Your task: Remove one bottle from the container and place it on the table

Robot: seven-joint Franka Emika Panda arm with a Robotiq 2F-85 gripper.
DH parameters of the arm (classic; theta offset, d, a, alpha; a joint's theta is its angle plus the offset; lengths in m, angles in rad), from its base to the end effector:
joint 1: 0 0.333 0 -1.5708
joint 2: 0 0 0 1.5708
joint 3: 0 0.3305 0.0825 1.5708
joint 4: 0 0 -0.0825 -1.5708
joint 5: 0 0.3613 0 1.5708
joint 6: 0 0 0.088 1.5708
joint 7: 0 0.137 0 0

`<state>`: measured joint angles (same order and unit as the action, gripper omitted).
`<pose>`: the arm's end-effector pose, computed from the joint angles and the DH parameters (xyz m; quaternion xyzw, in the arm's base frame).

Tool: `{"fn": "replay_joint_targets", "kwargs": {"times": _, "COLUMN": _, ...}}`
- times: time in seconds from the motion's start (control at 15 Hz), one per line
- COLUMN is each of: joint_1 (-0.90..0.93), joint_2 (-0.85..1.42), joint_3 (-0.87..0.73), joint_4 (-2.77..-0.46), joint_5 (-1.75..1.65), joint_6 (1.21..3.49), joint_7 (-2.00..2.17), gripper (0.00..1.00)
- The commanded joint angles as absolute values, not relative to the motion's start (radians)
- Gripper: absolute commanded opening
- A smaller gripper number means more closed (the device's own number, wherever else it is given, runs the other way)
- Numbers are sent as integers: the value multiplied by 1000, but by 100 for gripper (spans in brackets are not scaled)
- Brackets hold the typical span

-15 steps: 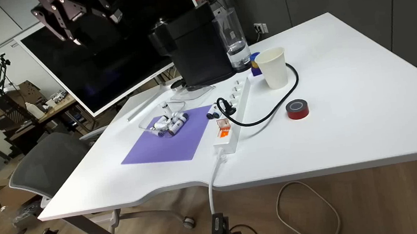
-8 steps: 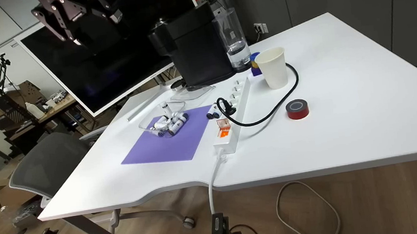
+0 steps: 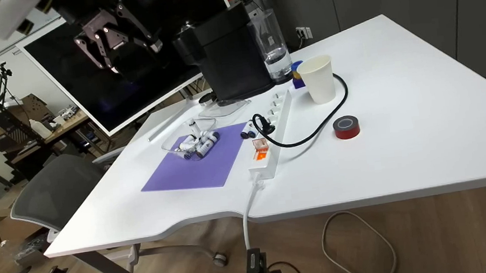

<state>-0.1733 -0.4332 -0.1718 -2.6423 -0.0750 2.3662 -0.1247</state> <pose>0.3613 -0.1309 0.3946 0.9938 -0.0800 0.0762 0.0098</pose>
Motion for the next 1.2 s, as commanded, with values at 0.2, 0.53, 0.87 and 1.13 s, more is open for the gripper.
{"fn": "replay_joint_targets", "kwargs": {"times": 0.2, "joint_1": -127, "joint_2": -117, "joint_3": -63, "joint_4": -2409, "joint_5": -118, "joint_6": 2351, "joint_7": 2, "gripper": 100}}
{"fn": "replay_joint_targets", "kwargs": {"times": 0.53, "joint_1": -62, "joint_2": 87, "joint_3": -21, "joint_4": -2264, "joint_5": -110, "joint_6": 2337, "joint_7": 50, "gripper": 100}}
{"fn": "replay_joint_targets", "kwargs": {"times": 0.87, "joint_1": -1, "joint_2": 283, "joint_3": -12, "joint_4": -2116, "joint_5": -110, "joint_6": 2339, "joint_7": 118, "gripper": 100}}
{"fn": "replay_joint_targets", "kwargs": {"times": 1.13, "joint_1": 35, "joint_2": 404, "joint_3": -14, "joint_4": -2002, "joint_5": -90, "joint_6": 2326, "joint_7": 150, "gripper": 100}}
